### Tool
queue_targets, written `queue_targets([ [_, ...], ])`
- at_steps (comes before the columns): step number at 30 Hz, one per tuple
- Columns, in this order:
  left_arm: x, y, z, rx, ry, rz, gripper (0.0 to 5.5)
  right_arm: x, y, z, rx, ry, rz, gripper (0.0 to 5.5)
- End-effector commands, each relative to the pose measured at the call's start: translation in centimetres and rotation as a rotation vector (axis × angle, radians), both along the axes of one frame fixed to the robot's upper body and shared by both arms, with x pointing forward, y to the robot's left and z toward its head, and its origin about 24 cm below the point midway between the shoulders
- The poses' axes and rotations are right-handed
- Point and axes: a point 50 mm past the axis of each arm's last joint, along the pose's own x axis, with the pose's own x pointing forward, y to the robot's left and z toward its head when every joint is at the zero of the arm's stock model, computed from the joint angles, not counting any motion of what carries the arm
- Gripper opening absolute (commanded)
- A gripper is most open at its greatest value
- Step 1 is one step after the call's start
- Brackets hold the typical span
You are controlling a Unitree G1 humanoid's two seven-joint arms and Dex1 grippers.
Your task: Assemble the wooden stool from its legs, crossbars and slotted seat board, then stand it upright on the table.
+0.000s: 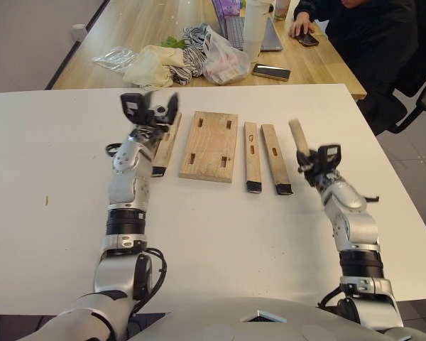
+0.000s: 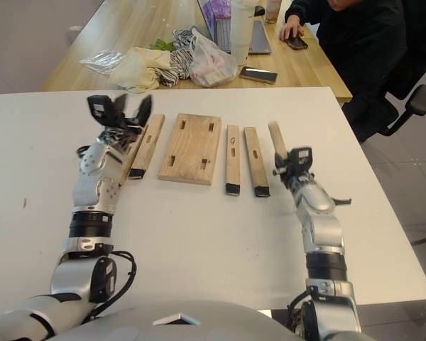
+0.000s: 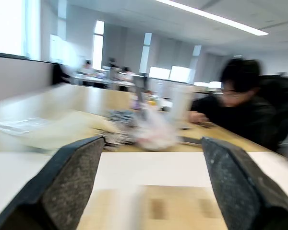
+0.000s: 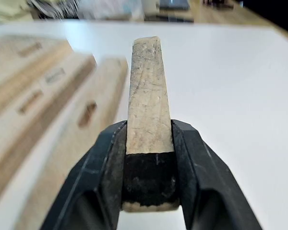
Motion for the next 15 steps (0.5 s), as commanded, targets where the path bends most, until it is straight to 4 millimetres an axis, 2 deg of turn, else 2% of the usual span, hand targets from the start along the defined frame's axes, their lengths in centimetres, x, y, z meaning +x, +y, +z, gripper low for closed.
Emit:
queue_targets([
  [1,-1.2,-3.9,1.2,-0.215,0.115,-0.296,3.67,1.2,4.0,2.8,0.064,-0.168,0.180,1.30],
  [4,-1.4,-5.5,1.6,-0.320,0.205,-0.387,3.67,1.0,6.7,3.4,0.095,-0.210,0.311,1.30],
  [8,-1.3,-6.3,1.6,-0.392,0.288,-0.409,3.67,-0.4,9.9,4.0,0.148,-0.236,0.492,1.30],
  [11,-1.3,-6.5,1.4,-0.446,0.328,-0.400,3.67,-1.0,10.5,3.9,0.156,-0.225,0.545,1.30],
  [15,-1.1,-6.1,1.5,-0.499,0.331,-0.374,3.07,-1.3,10.6,3.6,0.152,-0.204,0.558,1.30],
])
